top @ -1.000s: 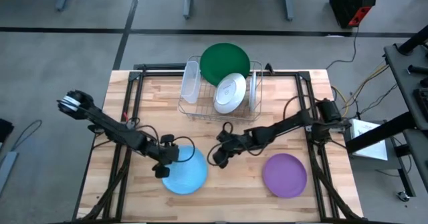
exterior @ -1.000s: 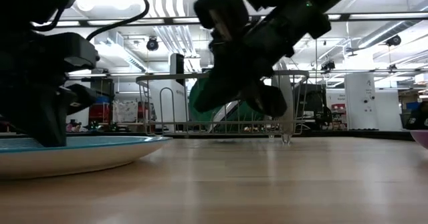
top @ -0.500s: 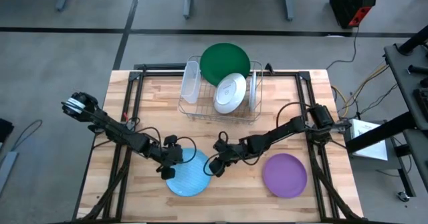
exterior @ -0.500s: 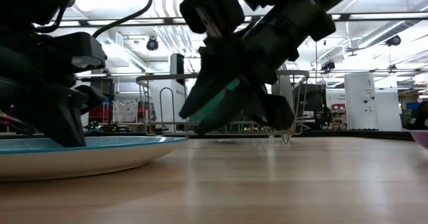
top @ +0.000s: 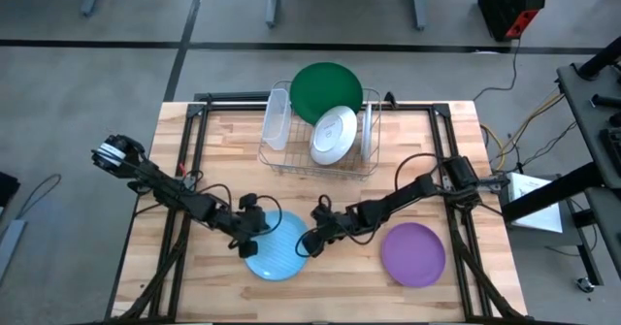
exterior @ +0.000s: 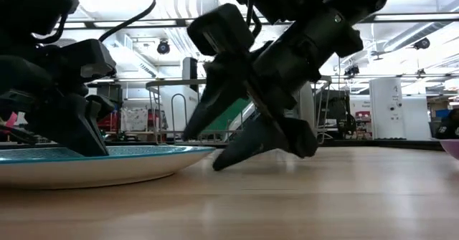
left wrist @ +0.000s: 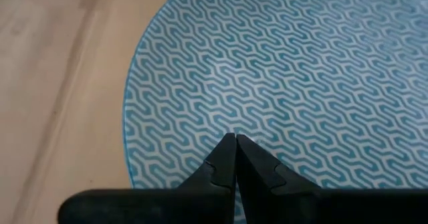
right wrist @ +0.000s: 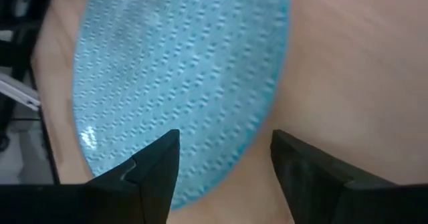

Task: Sort dishes
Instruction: Put the light blue plate into the dish rack

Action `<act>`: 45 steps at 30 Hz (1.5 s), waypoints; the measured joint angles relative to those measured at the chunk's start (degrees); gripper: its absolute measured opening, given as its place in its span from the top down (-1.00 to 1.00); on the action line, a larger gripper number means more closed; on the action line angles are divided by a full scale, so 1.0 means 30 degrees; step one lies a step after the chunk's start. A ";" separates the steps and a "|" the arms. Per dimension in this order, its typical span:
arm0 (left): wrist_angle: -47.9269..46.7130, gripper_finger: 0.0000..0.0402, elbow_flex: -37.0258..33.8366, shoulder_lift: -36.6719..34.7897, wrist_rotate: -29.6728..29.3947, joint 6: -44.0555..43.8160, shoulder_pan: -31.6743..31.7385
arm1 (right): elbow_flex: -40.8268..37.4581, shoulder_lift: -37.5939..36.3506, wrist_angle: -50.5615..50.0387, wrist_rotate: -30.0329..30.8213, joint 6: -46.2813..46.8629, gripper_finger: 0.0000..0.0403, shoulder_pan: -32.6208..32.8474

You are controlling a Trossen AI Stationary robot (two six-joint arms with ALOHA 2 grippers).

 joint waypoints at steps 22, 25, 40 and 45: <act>0.6002 1.00 -0.2043 0.0007 -0.2088 0.0585 -0.0029 | -0.0066 0.1135 0.3419 0.2690 -0.1539 0.81 -0.0998; 0.6402 1.00 -0.2036 -0.0256 -0.2273 0.0599 -0.0025 | -0.0055 0.1104 0.3739 0.2790 -0.1524 0.92 -0.1042; 0.6669 1.00 -0.1992 -0.6799 0.0113 0.3991 -0.0064 | -0.0022 -0.2119 0.1727 0.2762 -0.9702 1.00 -0.0949; 0.7891 1.00 -0.2000 -0.9203 0.0357 0.6348 -0.0080 | -0.0060 -0.4205 0.0364 0.2468 -1.4755 1.00 -0.0911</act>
